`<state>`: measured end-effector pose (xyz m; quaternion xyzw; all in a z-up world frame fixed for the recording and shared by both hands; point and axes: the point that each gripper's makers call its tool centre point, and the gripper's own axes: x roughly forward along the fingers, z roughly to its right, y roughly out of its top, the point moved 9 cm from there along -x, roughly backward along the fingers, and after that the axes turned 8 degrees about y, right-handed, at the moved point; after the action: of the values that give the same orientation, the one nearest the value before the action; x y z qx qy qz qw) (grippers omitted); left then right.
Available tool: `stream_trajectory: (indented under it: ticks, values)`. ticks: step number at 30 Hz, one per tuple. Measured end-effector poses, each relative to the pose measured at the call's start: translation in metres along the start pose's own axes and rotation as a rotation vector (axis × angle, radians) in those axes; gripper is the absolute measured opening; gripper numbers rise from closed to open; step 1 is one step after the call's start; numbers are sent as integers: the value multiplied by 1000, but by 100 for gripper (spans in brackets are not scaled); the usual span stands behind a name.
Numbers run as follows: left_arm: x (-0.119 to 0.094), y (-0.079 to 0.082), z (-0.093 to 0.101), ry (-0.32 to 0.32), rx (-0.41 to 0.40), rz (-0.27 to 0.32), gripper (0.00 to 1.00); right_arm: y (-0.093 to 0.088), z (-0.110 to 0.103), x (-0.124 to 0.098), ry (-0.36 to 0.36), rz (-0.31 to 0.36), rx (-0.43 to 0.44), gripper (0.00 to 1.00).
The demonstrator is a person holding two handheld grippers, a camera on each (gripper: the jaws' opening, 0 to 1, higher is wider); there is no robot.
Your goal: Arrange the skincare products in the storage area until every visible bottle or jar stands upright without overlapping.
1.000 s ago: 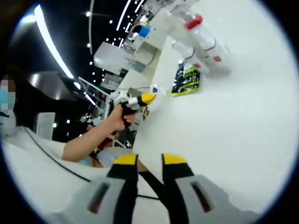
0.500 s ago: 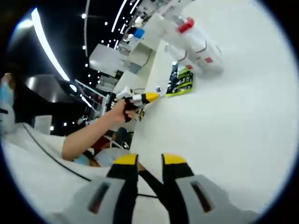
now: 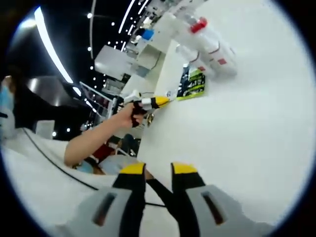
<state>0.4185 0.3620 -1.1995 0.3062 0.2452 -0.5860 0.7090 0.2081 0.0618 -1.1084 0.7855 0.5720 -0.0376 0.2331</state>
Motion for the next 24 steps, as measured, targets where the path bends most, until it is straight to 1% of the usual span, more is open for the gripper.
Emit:
stream_trajectory:
  ticks: [2,4,7,9,11,13,15,17,18,21,22,24]
  values:
    - [-1,1,-1,10,0,2,3,-1,-1,0,4,0,-1,18]
    - [-2,2,-2,23,-22,3,3,-1,-1,0,6,-1,-8,18]
    - [-3,3,0,33,-12,-15,4,-2,-2,0,10,4,-11,18]
    - [-3,8,-2,38,-12,-33,5,-3,-4,-3,14,13,-13,18]
    - [-4,8,0,48,-4,-56,6,-5,-4,-6,14,19,-15,18]
    - [-7,5,8,67,7,-59,8,-9,-5,-10,10,26,-17,18]
    - [-8,4,12,84,20,-61,9,-11,-5,-13,6,32,-14,18]
    - [-10,4,13,90,29,-63,13,-13,-5,-14,6,35,-14,18]
    - [-11,9,9,92,28,-71,14,-14,-5,-16,10,40,-16,18]
    - [-12,7,13,101,30,-72,19,-14,-7,-18,18,59,-16,18]
    - [-14,8,12,110,52,-87,21,-14,-7,-18,19,64,-17,18]
    - [-16,5,18,118,63,-91,24,-15,-9,-17,26,69,-28,18]
